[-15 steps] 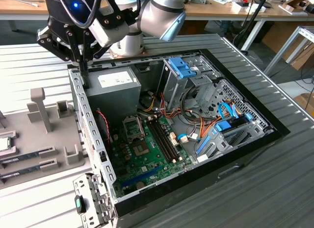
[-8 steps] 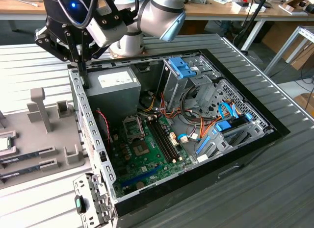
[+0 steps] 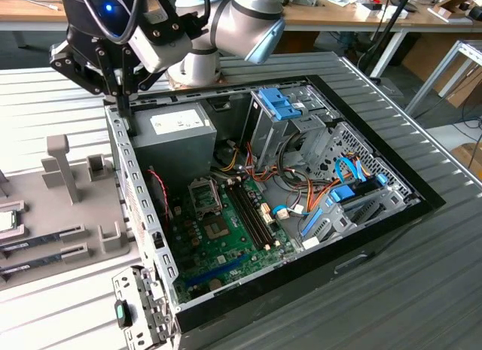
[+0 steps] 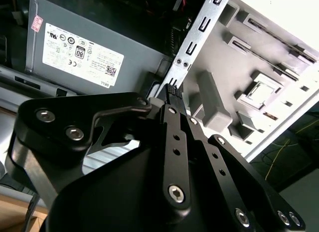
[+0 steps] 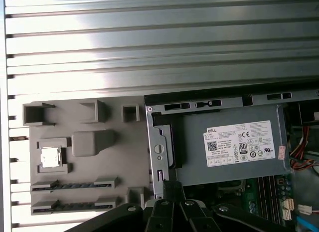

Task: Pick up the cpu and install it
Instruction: 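Reach for the cpu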

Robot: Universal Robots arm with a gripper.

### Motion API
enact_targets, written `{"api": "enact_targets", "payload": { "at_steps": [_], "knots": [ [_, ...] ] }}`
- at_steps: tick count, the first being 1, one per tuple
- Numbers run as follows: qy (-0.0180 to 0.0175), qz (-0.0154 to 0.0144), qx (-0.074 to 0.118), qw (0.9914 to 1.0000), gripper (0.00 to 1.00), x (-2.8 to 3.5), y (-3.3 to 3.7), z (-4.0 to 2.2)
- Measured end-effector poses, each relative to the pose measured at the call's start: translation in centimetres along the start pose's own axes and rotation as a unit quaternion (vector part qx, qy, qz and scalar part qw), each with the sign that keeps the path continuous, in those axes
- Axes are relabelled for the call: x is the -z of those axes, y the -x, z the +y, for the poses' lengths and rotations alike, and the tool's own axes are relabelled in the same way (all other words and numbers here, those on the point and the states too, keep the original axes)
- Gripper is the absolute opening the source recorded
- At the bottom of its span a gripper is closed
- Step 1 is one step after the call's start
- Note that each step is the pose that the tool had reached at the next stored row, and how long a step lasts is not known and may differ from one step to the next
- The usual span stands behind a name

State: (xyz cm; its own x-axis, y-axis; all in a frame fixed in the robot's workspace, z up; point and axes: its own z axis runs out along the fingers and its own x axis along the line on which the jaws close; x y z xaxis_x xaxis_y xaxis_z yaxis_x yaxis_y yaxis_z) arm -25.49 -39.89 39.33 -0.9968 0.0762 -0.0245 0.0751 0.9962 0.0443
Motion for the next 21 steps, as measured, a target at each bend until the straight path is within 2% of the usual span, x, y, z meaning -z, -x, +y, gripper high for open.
{"api": "enact_targets", "payload": {
  "at_steps": [21],
  "knots": [
    [0.0000,0.0000,0.000,1.00000,0.11,0.02,-0.83,-0.06]
  ]
}}
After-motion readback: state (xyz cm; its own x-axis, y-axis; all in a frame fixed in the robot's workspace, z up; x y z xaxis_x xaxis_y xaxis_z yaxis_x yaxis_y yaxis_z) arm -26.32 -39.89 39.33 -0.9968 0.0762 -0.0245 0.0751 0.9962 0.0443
